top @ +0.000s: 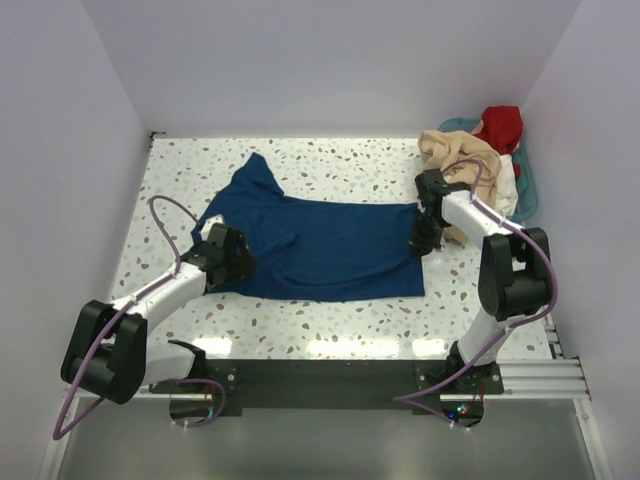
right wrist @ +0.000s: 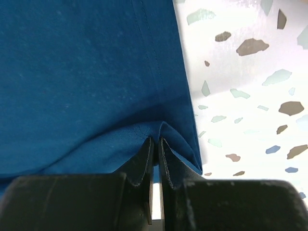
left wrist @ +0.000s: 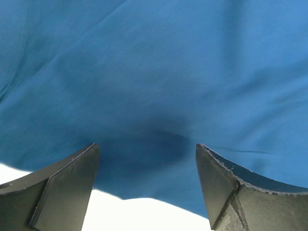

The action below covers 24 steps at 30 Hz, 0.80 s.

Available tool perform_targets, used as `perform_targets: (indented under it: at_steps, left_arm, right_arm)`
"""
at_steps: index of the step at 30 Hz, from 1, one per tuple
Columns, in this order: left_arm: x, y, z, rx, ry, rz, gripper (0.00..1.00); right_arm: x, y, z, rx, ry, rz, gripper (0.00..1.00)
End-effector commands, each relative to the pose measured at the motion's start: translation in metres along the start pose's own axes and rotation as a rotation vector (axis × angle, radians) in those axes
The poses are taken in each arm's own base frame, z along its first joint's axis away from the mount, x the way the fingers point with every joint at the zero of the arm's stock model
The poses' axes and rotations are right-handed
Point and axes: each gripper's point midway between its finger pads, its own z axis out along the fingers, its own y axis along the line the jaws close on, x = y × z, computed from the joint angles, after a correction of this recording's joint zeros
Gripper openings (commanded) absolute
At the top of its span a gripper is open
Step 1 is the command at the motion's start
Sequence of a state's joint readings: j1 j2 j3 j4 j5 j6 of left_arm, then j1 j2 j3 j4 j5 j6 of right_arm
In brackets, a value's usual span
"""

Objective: Fold and stack the t-shirts
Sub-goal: Fold the tshirt

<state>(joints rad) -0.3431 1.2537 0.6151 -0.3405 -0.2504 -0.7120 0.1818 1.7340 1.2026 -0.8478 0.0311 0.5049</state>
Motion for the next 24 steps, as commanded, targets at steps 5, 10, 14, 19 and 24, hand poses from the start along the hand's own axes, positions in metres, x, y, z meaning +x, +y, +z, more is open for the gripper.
perform_targets:
  at_steps: [5,10,14,19,24]
  left_arm:
    - [0.026,0.054,0.012,-0.149,0.035,-0.087,0.87]
    - [0.029,0.068,0.009,-0.179,0.021,-0.109,0.88]
    - [0.025,0.068,0.004,-0.175,0.0,-0.122,0.88]
    - [0.011,0.055,-0.002,-0.102,-0.047,-0.127,0.88]
    - [0.002,0.046,-0.009,-0.057,-0.067,-0.133,0.88]
  right_arm:
    - [-0.01,-0.005,0.002,0.01,0.025,0.036,0.06]
    - [-0.013,-0.011,0.001,0.007,0.034,0.06,0.06]
    - [-0.017,-0.015,-0.006,-0.001,0.013,0.073,0.09]
    - [-0.022,-0.013,-0.024,-0.036,-0.042,0.057,0.27]
    - [-0.027,-0.011,-0.046,-0.085,-0.144,0.001,0.49]
